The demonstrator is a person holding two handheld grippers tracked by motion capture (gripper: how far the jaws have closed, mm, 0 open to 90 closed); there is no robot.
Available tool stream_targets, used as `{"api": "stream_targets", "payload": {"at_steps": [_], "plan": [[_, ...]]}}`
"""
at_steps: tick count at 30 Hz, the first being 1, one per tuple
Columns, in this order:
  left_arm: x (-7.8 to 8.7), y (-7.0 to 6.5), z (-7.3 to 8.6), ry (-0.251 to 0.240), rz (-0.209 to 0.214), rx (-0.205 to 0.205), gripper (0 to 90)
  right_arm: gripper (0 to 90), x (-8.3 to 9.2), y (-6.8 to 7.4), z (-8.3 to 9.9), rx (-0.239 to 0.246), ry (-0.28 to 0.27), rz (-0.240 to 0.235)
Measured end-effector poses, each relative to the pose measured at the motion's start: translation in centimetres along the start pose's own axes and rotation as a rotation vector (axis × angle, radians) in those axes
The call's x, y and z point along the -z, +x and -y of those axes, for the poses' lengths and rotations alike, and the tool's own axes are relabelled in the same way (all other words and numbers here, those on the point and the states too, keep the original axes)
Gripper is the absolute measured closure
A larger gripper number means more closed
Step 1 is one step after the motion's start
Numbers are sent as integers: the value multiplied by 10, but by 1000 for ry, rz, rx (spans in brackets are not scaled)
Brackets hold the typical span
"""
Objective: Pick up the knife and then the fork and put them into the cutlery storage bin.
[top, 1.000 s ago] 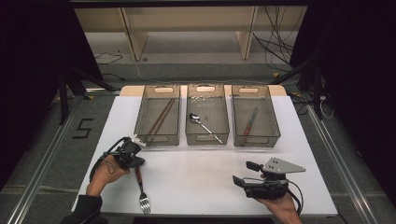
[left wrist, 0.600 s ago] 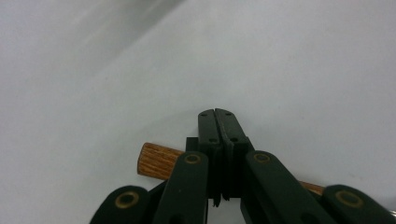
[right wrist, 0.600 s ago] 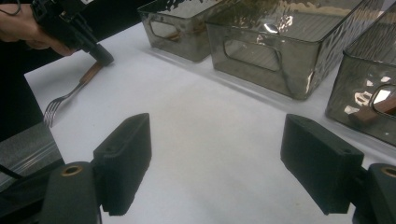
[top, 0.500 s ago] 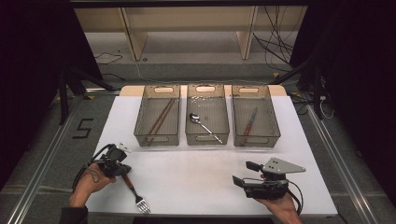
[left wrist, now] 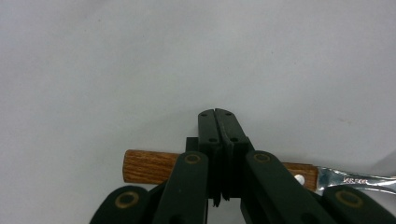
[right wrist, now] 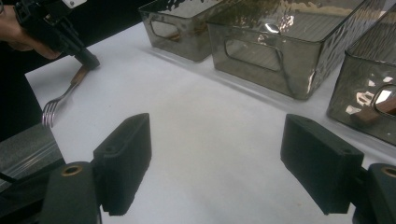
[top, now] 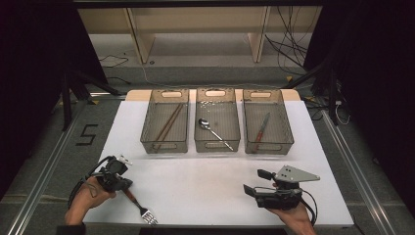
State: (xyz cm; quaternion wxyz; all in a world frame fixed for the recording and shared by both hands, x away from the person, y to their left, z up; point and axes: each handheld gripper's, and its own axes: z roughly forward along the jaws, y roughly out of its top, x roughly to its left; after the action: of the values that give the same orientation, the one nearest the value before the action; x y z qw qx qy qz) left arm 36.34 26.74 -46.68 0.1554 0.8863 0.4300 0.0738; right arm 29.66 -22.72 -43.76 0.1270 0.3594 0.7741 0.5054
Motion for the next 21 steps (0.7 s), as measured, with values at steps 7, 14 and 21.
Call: {"api": "stream_targets", "payload": {"at_steps": [7, 14, 21], "plan": [[2, -2, -1, -3, -9, -17, 854, 254, 0, 0, 0, 2, 0, -2], [24, -7, -11, -7, -16, -112, 565, 254, -1, -1, 0, -7, 2, -2], [35, -16, -15, 73, 4, -295, 355, 254, -2, 0, 1, -5, 5, -3]]}}
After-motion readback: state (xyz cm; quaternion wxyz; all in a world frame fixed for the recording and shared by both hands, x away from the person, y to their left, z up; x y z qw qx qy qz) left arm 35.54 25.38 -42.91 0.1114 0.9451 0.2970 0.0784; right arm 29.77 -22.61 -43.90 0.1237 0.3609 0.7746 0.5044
